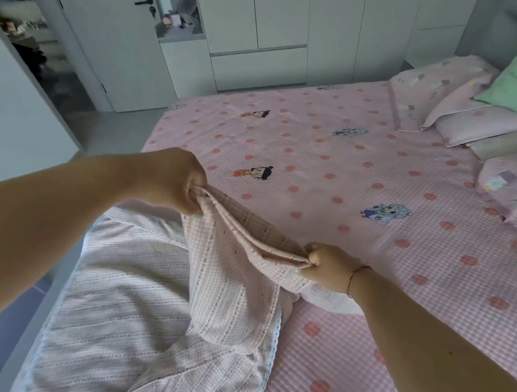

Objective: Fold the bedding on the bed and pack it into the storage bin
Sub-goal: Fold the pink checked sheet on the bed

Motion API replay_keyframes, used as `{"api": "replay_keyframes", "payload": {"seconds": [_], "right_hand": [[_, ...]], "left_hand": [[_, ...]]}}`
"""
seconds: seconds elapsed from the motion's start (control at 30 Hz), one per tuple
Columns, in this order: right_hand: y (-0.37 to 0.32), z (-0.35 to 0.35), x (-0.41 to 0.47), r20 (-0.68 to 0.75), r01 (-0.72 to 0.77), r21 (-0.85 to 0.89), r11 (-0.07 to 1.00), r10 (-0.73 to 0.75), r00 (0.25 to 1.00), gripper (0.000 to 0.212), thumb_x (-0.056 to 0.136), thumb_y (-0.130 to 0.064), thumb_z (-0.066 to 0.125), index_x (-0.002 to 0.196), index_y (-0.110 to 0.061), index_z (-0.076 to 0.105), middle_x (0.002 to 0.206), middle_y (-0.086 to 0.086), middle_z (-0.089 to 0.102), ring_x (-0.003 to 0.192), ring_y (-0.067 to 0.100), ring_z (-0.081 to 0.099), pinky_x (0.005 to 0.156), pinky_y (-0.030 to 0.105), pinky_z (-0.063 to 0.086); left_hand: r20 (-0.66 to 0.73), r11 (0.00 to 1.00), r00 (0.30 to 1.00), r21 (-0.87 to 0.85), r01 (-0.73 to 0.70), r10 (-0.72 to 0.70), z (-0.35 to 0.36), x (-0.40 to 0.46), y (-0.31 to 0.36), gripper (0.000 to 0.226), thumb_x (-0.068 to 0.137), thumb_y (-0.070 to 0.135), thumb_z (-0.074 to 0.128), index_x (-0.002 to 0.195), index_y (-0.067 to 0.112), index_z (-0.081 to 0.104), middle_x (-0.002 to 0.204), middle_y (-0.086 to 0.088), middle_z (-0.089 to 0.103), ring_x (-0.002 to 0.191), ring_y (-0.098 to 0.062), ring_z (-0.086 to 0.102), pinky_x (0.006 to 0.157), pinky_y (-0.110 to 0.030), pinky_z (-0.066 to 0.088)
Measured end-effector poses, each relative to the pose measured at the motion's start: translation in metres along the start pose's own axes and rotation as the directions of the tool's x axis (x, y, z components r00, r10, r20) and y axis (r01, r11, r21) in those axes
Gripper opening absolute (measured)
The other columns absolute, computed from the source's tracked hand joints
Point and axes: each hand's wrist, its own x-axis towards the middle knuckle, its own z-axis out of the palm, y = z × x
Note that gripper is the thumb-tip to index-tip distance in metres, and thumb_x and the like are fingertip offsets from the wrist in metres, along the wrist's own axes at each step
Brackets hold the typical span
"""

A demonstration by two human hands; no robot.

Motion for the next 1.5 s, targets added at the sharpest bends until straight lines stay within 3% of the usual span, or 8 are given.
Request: {"api": "replay_keyframes", "payload": {"seconds": [0.1, 0.3, 0.57, 0.73, 0.97, 1.13, 1.37, 1.5], "right_hand": [[0.007, -0.002, -0.001, -0.058, -0.021, -0.037, 0.999, 0.019, 0.998, 0.028, 0.094, -0.023, 0.053, 0.073, -0.005, 0.051, 0.104, 0.005, 0.054, 0.083, 0.020, 0.048, 0.073, 0.024, 0.034], [0.021, -0.030, -0.007, -0.158, 0.034, 0.014, 0.999, -0.032, 0.987, 0.026, 0.094, -0.018, 0.054, 0.099, 0.005, 0.066, 0.103, -0.007, 0.043, 0.092, 0.013, 0.046, 0.079, 0.019, 0.030], [0.020, -0.058, -0.014, -0.234, 0.078, 0.287, 0.955, -0.009, 0.972, 0.022, 0.096, -0.019, 0.052, 0.103, -0.001, 0.063, 0.088, -0.012, 0.048, 0.066, 0.002, 0.045, 0.060, 0.011, 0.034], [0.016, -0.052, -0.009, -0.166, 0.057, 0.161, 0.985, -0.030, 0.986, 0.030, 0.097, -0.025, 0.052, 0.097, 0.002, 0.064, 0.103, -0.003, 0.050, 0.064, 0.002, 0.043, 0.064, 0.018, 0.033], [0.008, -0.053, 0.001, -0.258, 0.029, 0.269, 0.963, 0.043, 0.965, 0.031, 0.091, -0.025, 0.060, 0.072, -0.002, 0.056, 0.091, 0.002, 0.049, 0.063, 0.013, 0.043, 0.068, 0.025, 0.034], [0.006, -0.093, 0.002, -0.493, 0.144, 0.474, 0.868, 0.126, 0.861, 0.031, 0.079, -0.011, 0.075, 0.064, 0.010, 0.058, 0.067, 0.011, 0.044, 0.058, 0.020, 0.043, 0.055, 0.023, 0.034], [0.017, -0.086, -0.019, -0.448, 0.148, 0.547, 0.824, 0.138, 0.884, 0.035, 0.076, 0.000, 0.074, 0.057, -0.004, 0.045, 0.055, 0.007, 0.026, 0.048, 0.012, 0.028, 0.056, 0.023, 0.026], [0.012, -0.102, -0.025, -0.473, 0.200, 0.617, 0.761, 0.156, 0.867, 0.026, 0.075, 0.001, 0.076, 0.080, -0.015, 0.055, 0.071, -0.001, 0.052, 0.062, 0.008, 0.048, 0.060, 0.022, 0.040]], "left_hand": [[0.042, 0.990, 0.996, 0.113, -0.083, 0.079, 0.010, 0.000, -0.003, 0.013, 0.073, 0.016, 0.069, 0.083, 0.008, 0.065, 0.082, 0.000, 0.061, 0.080, -0.019, 0.057, 0.072, -0.034, 0.049], [0.226, 0.959, 0.962, 0.205, -0.198, 0.151, 0.021, 0.000, 0.007, 0.032, 0.077, 0.000, 0.055, 0.085, 0.030, 0.061, 0.086, 0.015, 0.056, 0.083, -0.008, 0.053, 0.077, -0.031, 0.050], [0.266, 0.914, 0.963, 0.384, -0.135, 0.030, 0.020, 0.001, 0.007, 0.014, 0.081, 0.022, 0.066, 0.094, 0.017, 0.066, 0.084, 0.007, 0.060, 0.078, -0.010, 0.055, 0.061, -0.018, 0.042], [0.141, 0.868, 0.989, 0.495, -0.029, -0.047, -0.004, 0.000, -0.006, 0.020, 0.091, 0.026, 0.063, 0.107, 0.014, 0.066, 0.096, 0.003, 0.062, 0.080, -0.009, 0.045, 0.070, -0.018, 0.034], [-0.188, 0.965, 0.982, 0.262, 0.031, 0.019, -0.028, -0.004, -0.011, 0.020, 0.090, 0.029, 0.060, 0.094, 0.011, 0.068, 0.093, -0.002, 0.066, 0.086, -0.019, 0.058, 0.077, -0.029, 0.048], [-0.347, 0.993, 0.930, -0.069, 0.101, -0.118, -0.038, -0.008, -0.016, 0.021, 0.079, 0.019, 0.075, 0.070, 0.008, 0.060, 0.066, -0.004, 0.057, 0.059, -0.016, 0.048, 0.052, -0.027, 0.033], [-0.325, 0.839, 0.899, -0.538, 0.079, -0.294, 0.008, -0.013, -0.012, 0.037, 0.067, 0.012, 0.086, 0.061, 0.016, 0.049, 0.054, 0.004, 0.046, 0.049, -0.011, 0.037, 0.046, -0.021, 0.029], [-0.394, 0.776, 0.854, -0.631, 0.018, -0.340, -0.002, -0.015, -0.022, 0.030, 0.069, 0.014, 0.085, 0.070, 0.006, 0.056, 0.064, -0.010, 0.053, 0.058, -0.017, 0.043, 0.057, -0.028, 0.033]]}}
